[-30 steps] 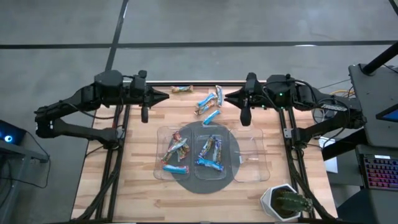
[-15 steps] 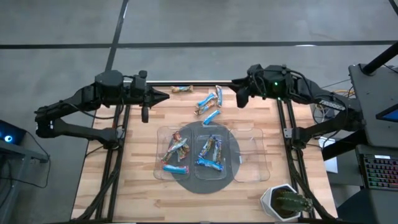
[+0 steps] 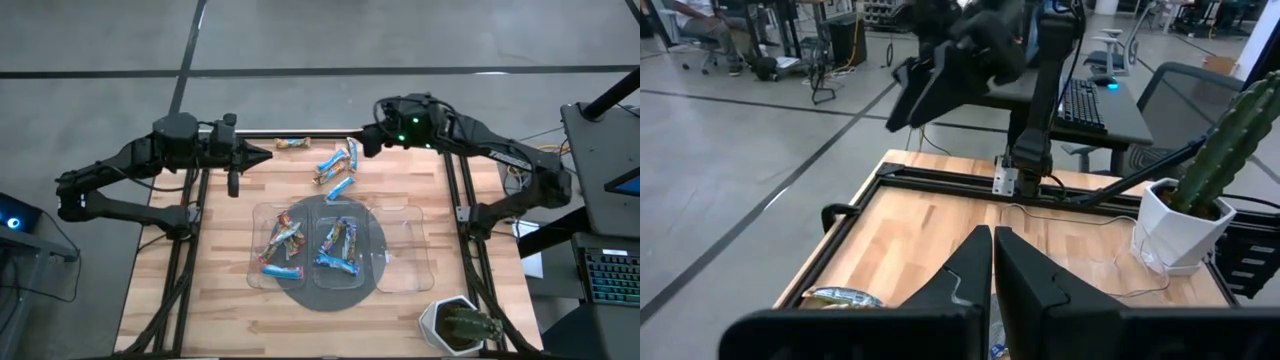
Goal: Pick and place Granola Bars by type
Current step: Put the yellow granola bar into the right transparent bin
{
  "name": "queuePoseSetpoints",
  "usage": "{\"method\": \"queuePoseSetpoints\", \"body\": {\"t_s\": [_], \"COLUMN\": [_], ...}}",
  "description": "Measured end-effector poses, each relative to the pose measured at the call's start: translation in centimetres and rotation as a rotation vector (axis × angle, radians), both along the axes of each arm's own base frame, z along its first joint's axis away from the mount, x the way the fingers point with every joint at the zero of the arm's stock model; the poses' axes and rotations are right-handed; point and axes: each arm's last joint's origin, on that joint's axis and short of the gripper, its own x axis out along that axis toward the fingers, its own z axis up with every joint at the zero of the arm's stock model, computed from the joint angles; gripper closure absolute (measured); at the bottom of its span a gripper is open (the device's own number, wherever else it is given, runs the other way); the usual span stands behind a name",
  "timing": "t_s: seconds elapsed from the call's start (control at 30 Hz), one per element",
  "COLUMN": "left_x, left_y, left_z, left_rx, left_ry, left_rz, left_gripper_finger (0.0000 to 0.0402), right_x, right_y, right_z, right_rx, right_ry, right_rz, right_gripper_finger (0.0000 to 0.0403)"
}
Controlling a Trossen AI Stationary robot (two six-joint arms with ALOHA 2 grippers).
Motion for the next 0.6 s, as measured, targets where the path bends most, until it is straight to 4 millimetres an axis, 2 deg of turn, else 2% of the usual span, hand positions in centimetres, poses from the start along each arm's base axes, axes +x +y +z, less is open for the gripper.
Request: {"method": "queuePoseSetpoints", "body": {"t_s": [0.2, 0.43, 0.6], "left_x": [0.0, 0.0, -0.1], "left_y": [0.0, 0.0, 0.0], "left_z": [0.0, 0.0, -0.2], "left_rx": [0.0, -0.001, -0.005], "left_ry": [0.0, 0.003, 0.02], "left_rz": [0.0, 0.0, 0.0], "left_gripper_finger": [0.0402, 0.0402, 0.0402], "right_x": [2.5, 5.1, 7.2], "right_y": [-0.7, -2.9, -3.9], "right_z": [0.5, 0.9, 1.0], "right_rx": [-0.055, -0.001, -0.065], "right_ry": [0.032, 0.157, 0.283], "right_rz": [0.114, 0.113, 0.275], "right_gripper_finger": [0.0129, 0.0129, 0.0128]}}
